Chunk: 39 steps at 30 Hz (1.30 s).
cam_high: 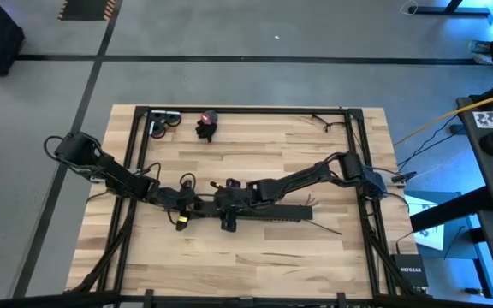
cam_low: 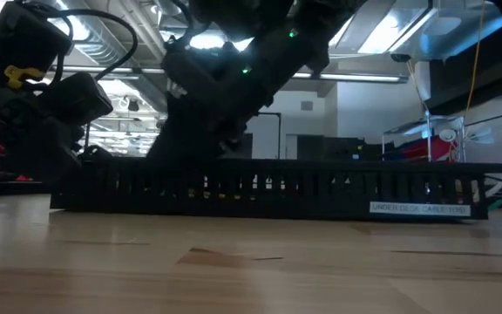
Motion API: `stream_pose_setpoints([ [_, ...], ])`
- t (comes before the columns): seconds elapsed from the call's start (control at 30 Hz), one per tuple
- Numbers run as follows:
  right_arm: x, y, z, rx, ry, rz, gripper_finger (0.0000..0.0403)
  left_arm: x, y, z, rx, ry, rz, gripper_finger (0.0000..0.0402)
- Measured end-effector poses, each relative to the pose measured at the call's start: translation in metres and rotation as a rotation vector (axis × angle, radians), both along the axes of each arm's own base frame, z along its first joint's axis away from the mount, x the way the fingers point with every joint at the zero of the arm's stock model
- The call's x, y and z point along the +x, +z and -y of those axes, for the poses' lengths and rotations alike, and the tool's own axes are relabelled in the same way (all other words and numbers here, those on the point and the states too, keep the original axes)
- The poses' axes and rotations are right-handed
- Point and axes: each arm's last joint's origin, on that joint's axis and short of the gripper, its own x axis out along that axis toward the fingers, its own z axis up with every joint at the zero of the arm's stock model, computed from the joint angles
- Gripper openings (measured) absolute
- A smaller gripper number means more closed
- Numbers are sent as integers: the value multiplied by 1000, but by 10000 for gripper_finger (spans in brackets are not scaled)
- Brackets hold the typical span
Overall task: Ziptie cables
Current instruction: Close the black cable duct with the cable duct cover
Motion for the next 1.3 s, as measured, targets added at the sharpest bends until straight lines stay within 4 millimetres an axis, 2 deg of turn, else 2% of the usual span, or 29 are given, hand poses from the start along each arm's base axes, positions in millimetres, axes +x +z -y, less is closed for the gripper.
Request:
stream_pose_setpoints([
  [0.2,9,-2,5,32,-47,68,221,5,3,1,30,-22,13,233],
  [0.53,20,-11,0,40,-57,103,221,4,2,2,43,-31,-6,232],
  [0.7,31,-6,2,47,-69,181,221,9,6,2,38,-13,34,232],
  [0.97,27,-6,1,39,-67,123,221,12,8,3,43,-13,39,232],
  [1.3,20,-8,1,23,-41,27,221,9,3,2,29,16,-40,232],
])
